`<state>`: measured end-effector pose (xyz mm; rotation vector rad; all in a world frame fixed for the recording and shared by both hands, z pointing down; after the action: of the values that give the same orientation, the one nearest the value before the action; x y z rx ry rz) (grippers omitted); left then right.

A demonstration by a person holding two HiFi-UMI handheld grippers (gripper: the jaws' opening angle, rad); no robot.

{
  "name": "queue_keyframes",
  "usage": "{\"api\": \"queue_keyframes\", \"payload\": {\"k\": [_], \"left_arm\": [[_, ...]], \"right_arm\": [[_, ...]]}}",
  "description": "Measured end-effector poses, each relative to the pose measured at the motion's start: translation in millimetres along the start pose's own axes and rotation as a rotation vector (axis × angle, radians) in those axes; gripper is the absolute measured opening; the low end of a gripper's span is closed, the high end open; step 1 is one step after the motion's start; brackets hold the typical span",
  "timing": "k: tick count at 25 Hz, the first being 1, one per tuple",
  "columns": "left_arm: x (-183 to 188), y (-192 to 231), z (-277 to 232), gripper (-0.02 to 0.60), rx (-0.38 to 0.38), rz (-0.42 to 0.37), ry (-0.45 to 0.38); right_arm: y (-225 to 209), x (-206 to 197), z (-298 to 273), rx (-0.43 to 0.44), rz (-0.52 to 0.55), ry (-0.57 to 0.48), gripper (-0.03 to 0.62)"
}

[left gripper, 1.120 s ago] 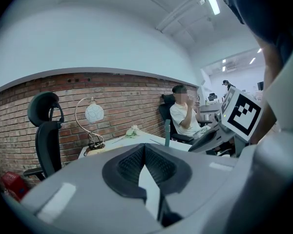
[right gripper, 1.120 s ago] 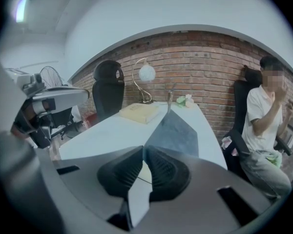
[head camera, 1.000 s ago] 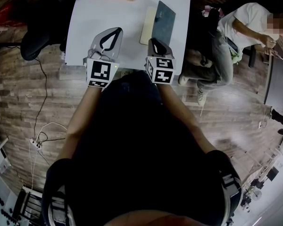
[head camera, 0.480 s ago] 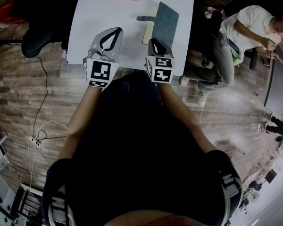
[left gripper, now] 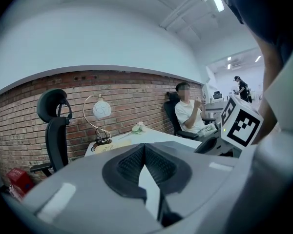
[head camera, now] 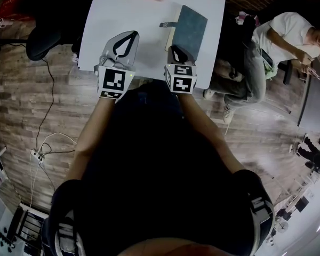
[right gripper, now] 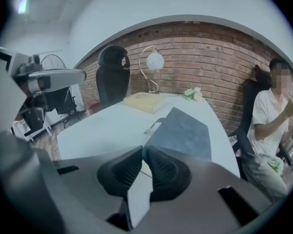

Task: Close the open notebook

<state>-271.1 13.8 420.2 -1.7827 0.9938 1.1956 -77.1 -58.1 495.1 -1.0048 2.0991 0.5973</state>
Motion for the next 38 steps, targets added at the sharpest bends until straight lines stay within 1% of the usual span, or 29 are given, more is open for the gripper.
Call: {"api": "queue_keyframes", "payload": {"k": [20,31,38], "left_arm": [[-2.4,2.0,0.0,0.006,0.019,0.007,0.016],[-1.0,-0.4,-2.3,0.006,0.017,0.002,0.021],[2.7,-0.6,-1.8,0.006,0.016,-0.001,0.021]], "right_arm": [[11.1,-14.1,-21.7,0.026,0.093,0.065,0.032],[13.6,-14.9,-26.8,0.037,0.121,0.075,0.034],[13.6,-15.0,-28.3,0.041,0.161,0.107,0.040]]}}
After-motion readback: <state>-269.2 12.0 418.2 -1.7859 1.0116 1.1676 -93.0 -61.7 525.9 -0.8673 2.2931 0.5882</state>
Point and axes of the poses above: the fingertips, and each gripper's own axes: z backward along the fingers, y to its left, x out of its top, the point moved 10 cm from there along z, backward along the fingers, and after that the axes turned 9 degrees about -x, right-handed, at the moved point
